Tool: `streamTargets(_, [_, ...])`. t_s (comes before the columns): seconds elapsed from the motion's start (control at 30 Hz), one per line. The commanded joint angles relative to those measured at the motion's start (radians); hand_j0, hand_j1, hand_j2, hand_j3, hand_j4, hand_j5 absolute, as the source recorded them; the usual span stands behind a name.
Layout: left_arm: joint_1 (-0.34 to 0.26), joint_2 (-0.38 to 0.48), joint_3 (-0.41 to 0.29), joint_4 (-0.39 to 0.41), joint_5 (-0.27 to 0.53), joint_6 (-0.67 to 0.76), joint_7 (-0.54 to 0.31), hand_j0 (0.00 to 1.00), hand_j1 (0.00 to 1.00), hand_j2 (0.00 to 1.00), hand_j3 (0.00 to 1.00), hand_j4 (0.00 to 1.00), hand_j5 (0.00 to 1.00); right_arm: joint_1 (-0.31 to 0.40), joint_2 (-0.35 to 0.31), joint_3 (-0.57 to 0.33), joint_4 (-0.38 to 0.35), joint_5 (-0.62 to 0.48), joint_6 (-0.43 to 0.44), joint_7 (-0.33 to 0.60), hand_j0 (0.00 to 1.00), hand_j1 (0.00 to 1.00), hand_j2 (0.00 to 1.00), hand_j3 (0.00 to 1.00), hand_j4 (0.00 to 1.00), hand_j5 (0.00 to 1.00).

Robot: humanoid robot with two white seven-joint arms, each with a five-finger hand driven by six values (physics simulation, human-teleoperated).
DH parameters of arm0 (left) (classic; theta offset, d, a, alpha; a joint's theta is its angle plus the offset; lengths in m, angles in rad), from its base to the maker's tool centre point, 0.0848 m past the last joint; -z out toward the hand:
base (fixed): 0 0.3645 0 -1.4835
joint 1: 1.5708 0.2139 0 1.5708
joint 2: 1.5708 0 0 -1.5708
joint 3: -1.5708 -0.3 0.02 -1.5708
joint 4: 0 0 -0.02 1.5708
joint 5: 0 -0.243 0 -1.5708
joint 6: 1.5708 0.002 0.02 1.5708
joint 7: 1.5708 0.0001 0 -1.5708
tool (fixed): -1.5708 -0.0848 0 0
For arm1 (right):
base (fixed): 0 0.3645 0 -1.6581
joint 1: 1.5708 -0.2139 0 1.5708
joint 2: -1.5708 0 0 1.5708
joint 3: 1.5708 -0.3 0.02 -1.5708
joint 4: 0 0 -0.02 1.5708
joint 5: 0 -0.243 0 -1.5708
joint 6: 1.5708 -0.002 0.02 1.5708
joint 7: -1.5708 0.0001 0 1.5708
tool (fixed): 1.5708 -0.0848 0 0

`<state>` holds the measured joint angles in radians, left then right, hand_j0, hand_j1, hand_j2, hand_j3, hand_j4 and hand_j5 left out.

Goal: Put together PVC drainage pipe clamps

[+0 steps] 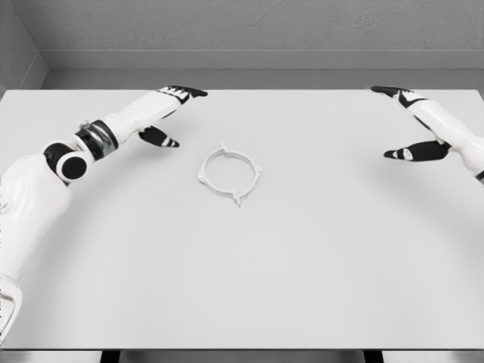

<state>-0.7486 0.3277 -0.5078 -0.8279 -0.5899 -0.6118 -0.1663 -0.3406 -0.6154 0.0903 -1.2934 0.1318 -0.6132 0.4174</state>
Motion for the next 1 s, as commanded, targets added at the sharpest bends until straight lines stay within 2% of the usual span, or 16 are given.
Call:
streamTargets(0.0, [0.000,-0.016,0.002,0.004,0.005,0.001,0.001,1.00,1.00,1.00,1.00,1.00,1.00,0.003,-0.010,-0.067,-0.012,-0.021,0.002,-0.003,1.00,1.00,1.00,1.00,1.00,1.00])
streamTargets(0.17, [0.000,-0.039,0.002,0.003,0.001,0.001,0.001,1.00,1.00,1.00,1.00,1.00,1.00,0.048,0.000,-0.072,0.014,-0.044,0.002,-0.003,1.00,1.00,1.00,1.00,1.00,1.00])
streamTargets(0.97, [0.029,-0.076,0.005,0.009,-0.002,0.001,-0.001,1.00,1.00,1.00,1.00,1.00,1.00,0.058,0.002,-0.070,0.014,-0.049,0.002,-0.005,1.00,1.00,1.00,1.00,1.00,1.00])
